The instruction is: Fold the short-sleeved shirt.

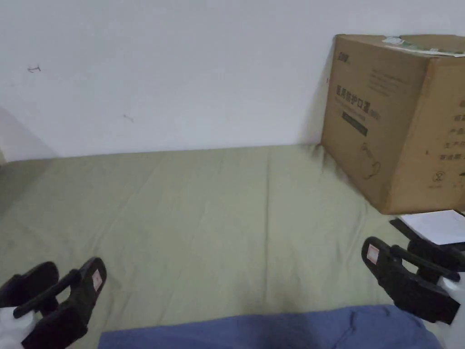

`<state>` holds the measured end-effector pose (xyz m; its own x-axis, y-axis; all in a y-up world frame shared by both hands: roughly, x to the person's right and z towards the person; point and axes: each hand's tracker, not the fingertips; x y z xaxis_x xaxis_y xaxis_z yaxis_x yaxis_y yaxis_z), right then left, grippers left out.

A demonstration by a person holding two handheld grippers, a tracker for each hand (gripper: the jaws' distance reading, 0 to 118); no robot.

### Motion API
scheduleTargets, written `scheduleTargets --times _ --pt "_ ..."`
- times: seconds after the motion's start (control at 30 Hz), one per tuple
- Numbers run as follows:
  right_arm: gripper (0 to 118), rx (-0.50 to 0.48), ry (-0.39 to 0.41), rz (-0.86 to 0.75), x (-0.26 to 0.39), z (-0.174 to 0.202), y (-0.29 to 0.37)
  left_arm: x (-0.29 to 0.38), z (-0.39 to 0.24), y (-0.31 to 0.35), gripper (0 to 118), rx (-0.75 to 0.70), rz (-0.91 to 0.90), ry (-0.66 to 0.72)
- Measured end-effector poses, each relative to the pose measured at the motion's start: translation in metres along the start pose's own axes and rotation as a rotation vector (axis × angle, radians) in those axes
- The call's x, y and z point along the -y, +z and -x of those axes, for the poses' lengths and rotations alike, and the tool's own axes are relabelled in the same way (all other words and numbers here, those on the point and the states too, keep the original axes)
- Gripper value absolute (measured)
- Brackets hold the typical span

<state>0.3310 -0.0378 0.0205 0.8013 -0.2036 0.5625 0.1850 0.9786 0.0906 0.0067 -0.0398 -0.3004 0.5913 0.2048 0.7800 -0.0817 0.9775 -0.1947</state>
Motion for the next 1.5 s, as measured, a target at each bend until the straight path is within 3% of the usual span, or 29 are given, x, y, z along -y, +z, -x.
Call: scheduleTargets --times 0.03,0.1,0.17,0.23,0.33,0.4,0.47,0.57,0.63,0.7,0.73,0.77,0.83,0.87,0.9,1.03,1.13,1.23,1.33,1.43,1.47,1.5 --pt "3 0.032 0.057 -0.059 0.001 0.015 0.001 0.001 -0.021 0.006 0 -0.055 -0.062 -0.043" --pt "0 0.147 0.132 -0.169 0.01 0.037 0.003 0.004 -0.028 0.015 0 -0.113 -0.116 -0.073" --pt "0 0.124 0.118 -0.216 0.018 0.041 0.003 0.009 -0.034 0.02 0 -0.1 -0.158 -0.048" --pt "0 0.119 0.104 -0.189 0.02 0.043 0.003 0.01 -0.034 0.023 0 -0.161 -0.165 -0.082" --pt "0 0.096 0.066 -0.126 0.019 0.042 0.003 0.003 -0.03 0.025 0 -0.124 -0.14 -0.06" --pt "0 0.082 0.073 -0.076 0.015 0.041 0.005 -0.009 0.002 0.018 0 0.054 -0.083 0.057" --pt "0 0.076 0.117 -0.045 0.017 0.037 0.009 -0.022 0.03 -0.007 0 0.16 0.122 0.194" --pt "0 0.056 0.17 0.004 0.015 0.035 0.012 -0.006 0.092 -0.058 0 0.293 0.455 0.514" --pt "0 0.057 0.189 0.035 0.02 0.036 0.012 0.031 0.132 -0.078 0 0.319 0.574 0.726" --pt "0 0.043 0.198 0.069 0.024 0.041 0.008 0.071 0.158 -0.092 0 0.265 0.645 0.817" --pt "0 0.03 0.195 0.095 0.028 0.042 0.003 0.091 0.171 -0.1 5 0.258 0.693 0.862" --pt "0 0.016 0.194 0.128 0.032 0.044 -0.002 0.11 0.182 -0.107 21 0.271 0.765 0.879" --pt "0 0.011 0.203 0.188 0.036 0.053 -0.014 0.139 0.195 -0.119 91 0.27 0.865 0.859" --pt "0 0.018 0.204 0.212 0.039 0.057 -0.018 0.152 0.2 -0.124 111 0.275 0.902 0.846" --pt "0 0.017 0.202 0.224 0.042 0.06 -0.021 0.163 0.205 -0.128 118 0.272 0.908 0.843" --pt "0 -0.015 0.219 0.252 0.051 0.069 -0.031 0.191 0.225 -0.143 118 0.303 0.88 0.936" --pt "0 -0.028 0.253 0.283 0.054 0.075 -0.038 0.209 0.241 -0.155 118 0.462 0.763 1.158" --pt "0 -0.036 0.256 0.299 0.058 0.079 -0.046 0.232 0.231 -0.177 118 0.65 0.879 1.333" --pt "0 -0.033 0.25 0.311 0.059 0.082 -0.053 0.234 0.205 -0.19 118 0.741 0.976 1.172" --pt "0 -0.037 0.214 0.318 0.06 0.082 -0.057 0.229 0.191 -0.201 115 0.65 0.996 1.058" --pt "0 -0.036 0.204 0.319 0.06 0.082 -0.057 0.227 0.186 -0.201 106 0.588 0.993 1.028" --pt "0 -0.035 0.199 0.323 0.061 0.082 -0.058 0.226 0.19 -0.206 60 0.516 1.001 0.952"
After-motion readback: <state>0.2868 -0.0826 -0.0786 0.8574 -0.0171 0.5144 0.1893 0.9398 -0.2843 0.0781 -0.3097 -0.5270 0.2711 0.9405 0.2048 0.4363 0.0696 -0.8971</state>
